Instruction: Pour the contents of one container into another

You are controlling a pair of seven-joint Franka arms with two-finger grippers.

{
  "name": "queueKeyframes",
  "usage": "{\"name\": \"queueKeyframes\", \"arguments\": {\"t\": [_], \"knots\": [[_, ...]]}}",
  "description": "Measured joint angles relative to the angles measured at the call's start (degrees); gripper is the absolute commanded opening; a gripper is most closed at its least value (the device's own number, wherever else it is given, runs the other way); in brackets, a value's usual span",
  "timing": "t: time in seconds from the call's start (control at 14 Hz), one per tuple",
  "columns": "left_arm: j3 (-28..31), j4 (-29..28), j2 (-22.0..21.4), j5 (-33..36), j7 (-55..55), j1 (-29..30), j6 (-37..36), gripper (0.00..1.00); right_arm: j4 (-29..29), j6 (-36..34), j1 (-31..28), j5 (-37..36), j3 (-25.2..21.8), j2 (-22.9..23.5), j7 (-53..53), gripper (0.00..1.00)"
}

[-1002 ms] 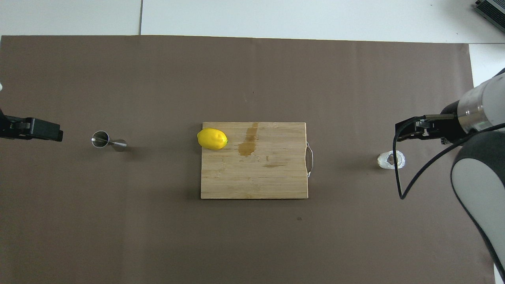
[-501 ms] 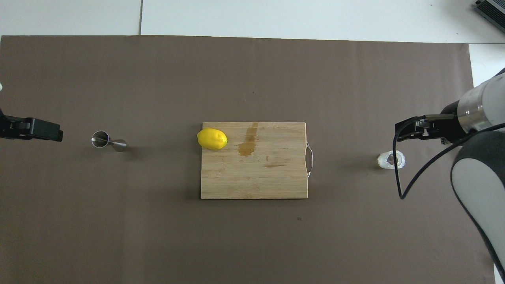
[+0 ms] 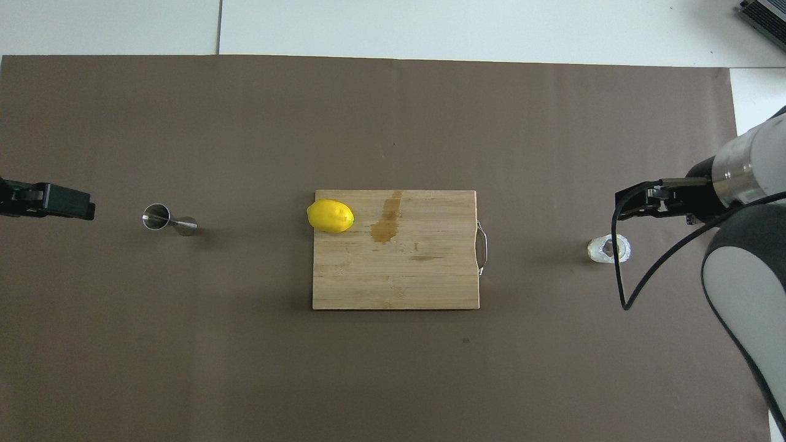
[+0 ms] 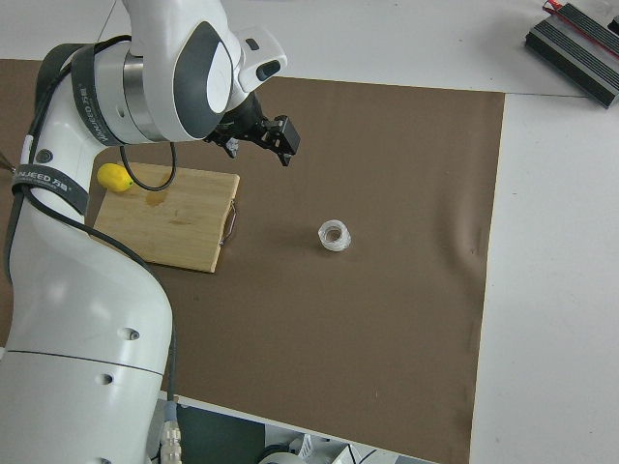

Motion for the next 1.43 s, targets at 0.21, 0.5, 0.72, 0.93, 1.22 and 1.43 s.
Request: {"name": "queueKeyframes", "arguments": {"t": [0.21, 0.5, 0.72, 0.93, 1.22, 1.43], "knots": [[-0.18, 0.0, 0.0, 0.0, 0.0, -0.05, 0.0, 1.0, 0.0, 0.0, 0.0, 0.0, 0.0, 0.0, 0.0, 1.0], [-0.12, 0.0, 0.0, 0.0, 0.0, -0.01, 0.04, 1.0, 0.0, 0.0, 0.0, 0.0, 0.0, 0.0, 0.0, 1.0], [0.51, -0.02, 0.0, 0.01, 0.0, 1.13, 0.5, 1.0, 0.0, 0.0, 0.0, 0.0, 0.0, 0.0, 0.0, 1.0], [0.84, -1.22, 0.02, -2.02, 0.06, 3.66, 3.15, 1.0, 0.0, 0.0, 0.0, 0.0, 0.0, 0.0, 0.0, 1.0], [1.16, -4.59, 1.24, -10.78, -0.3, 5.75, 4.64, 1.0, 0.0, 0.0, 0.0, 0.0, 0.0, 0.0, 0.0, 1.0], [1.19, -5.56, 5.06, -17.65, -4.88, 7.77, 5.03, 1.0, 0.0, 0.0, 0.0, 0.0, 0.0, 0.0, 0.0, 1.0]]}}
